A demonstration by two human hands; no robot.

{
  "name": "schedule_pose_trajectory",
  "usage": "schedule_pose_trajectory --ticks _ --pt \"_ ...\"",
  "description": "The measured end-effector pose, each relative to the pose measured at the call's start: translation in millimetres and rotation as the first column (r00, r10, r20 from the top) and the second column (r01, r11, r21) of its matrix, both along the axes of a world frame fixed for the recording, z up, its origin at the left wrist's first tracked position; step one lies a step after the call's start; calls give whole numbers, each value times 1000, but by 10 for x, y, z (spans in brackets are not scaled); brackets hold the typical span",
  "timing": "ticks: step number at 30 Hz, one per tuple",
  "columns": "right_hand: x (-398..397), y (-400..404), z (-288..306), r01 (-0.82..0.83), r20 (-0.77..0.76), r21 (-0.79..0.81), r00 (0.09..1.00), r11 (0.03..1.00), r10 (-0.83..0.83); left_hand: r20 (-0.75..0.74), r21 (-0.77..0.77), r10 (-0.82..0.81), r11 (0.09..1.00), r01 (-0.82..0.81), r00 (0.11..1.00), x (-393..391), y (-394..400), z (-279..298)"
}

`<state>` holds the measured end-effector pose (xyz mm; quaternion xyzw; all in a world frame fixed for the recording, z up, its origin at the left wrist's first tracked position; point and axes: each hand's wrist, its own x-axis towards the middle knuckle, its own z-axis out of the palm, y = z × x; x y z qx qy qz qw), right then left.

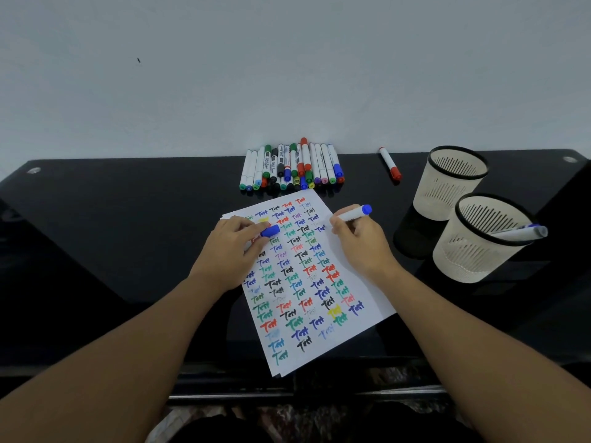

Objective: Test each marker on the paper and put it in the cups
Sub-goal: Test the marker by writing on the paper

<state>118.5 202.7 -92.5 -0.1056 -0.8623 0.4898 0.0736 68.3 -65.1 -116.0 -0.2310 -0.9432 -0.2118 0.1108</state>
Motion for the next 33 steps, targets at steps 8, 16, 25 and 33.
schedule_pose_trajectory --ticks 8,16,25,33 --pt "13 -8 -5 24 7 4 1000 1000 -24 -4 3 -3 1000 3 1000 5 0 3" --pt "0 0 -22 8 -3 14 1000 1000 -8 2 5 -3 1000 3 1000 21 2 25" --pt "58 13 -2 -5 -178 -94 984 996 -11 -27 24 -14 1000 15 1000 56 2 50" --pt "42 6 202 -196 -99 -49 977 979 191 3 33 18 999 -18 1000 96 10 76"
